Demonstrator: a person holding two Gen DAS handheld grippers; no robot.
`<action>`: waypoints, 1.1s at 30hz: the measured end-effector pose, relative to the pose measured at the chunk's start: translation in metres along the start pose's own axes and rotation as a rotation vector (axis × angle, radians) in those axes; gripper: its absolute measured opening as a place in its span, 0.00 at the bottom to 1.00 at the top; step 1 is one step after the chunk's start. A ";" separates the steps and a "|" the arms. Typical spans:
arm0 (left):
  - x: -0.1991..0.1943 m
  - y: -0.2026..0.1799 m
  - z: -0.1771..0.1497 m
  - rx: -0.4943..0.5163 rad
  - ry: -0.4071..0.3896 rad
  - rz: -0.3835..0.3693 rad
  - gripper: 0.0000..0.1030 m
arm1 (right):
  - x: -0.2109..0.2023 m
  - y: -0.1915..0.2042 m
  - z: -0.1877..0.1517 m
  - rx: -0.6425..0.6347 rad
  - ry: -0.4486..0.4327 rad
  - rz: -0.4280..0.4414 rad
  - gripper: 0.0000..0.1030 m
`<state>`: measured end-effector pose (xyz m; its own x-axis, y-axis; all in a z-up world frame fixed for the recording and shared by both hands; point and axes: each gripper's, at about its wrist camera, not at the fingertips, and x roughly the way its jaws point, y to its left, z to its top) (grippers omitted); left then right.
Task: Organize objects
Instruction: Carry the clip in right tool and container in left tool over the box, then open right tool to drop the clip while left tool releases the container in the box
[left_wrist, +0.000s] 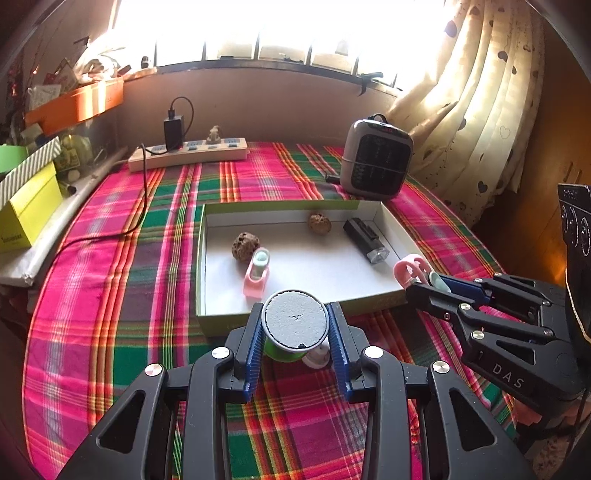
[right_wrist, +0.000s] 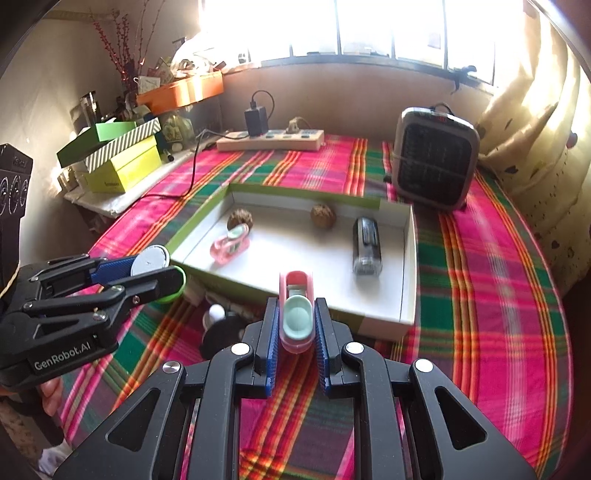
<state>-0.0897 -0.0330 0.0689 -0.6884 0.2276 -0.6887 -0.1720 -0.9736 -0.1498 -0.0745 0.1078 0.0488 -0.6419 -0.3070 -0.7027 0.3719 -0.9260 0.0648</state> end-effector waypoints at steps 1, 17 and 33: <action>0.000 0.001 0.002 0.000 -0.001 -0.003 0.30 | 0.000 0.000 0.003 -0.005 -0.004 0.000 0.18; 0.027 0.023 0.027 -0.024 0.020 0.009 0.30 | 0.040 -0.015 0.065 -0.023 0.005 0.050 0.18; 0.048 0.036 0.027 -0.037 0.060 0.004 0.30 | 0.114 -0.009 0.087 -0.067 0.139 0.122 0.18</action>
<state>-0.1478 -0.0567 0.0502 -0.6451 0.2231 -0.7308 -0.1423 -0.9748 -0.1719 -0.2095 0.0622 0.0291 -0.4926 -0.3782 -0.7838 0.4880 -0.8657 0.1111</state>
